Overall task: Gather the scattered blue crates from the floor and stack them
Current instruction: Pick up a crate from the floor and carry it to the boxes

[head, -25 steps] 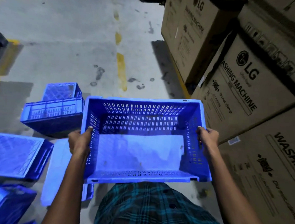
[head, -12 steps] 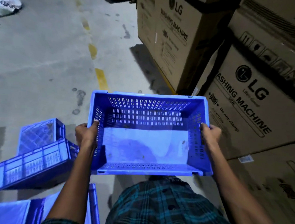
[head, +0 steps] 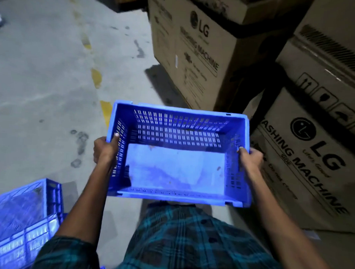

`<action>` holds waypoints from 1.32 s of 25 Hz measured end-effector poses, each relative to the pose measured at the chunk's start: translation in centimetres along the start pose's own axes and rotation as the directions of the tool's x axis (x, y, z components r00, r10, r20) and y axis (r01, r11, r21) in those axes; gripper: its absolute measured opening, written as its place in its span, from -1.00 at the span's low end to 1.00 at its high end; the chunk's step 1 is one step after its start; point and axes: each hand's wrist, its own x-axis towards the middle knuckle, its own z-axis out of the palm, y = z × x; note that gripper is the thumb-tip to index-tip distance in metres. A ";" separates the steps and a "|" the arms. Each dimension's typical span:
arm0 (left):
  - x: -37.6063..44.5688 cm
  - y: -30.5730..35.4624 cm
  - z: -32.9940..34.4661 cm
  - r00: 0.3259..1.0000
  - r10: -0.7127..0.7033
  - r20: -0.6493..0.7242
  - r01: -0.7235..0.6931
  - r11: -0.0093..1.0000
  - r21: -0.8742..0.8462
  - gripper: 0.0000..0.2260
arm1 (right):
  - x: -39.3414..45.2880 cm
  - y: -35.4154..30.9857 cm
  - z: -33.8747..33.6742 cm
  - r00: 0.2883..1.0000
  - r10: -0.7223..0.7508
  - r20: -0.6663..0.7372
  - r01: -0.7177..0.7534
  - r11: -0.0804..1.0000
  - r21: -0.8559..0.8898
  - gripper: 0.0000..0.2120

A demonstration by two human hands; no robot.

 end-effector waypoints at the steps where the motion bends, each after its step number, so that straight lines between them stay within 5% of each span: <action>1: 1.0 1.3 1.0 1.000 0.026 0.015 -0.027 0.999 0.030 -0.57 | 0.8 -0.3 0.3 1.000 0.026 -0.016 -0.026 1.000 0.005 -0.76; 8: 10.6 10.1 8.9 0.939 0.145 0.312 -0.183 0.979 0.094 -0.51 | 1.3 -1.2 1.4 0.937 0.292 -0.191 -0.245 0.941 0.234 -0.76; 16: 17.9 16.5 15.9 0.728 0.247 0.640 -0.445 0.880 0.166 -0.54 | -9.1 -0.8 5.8 0.712 0.578 -0.399 -0.335 0.778 0.531 -0.77; 24: 17.8 13.8 16.7 0.584 0.217 0.782 -0.580 0.785 0.215 -0.59 | -19.3 3.9 9.8 0.472 0.724 -0.503 -0.499 0.690 0.524 -0.72; 33: 20.4 6.4 17.6 0.531 0.238 0.813 -0.733 0.611 0.300 -0.56 | -24.1 8.7 18.4 0.487 0.724 -0.488 -0.594 0.684 0.422 -0.83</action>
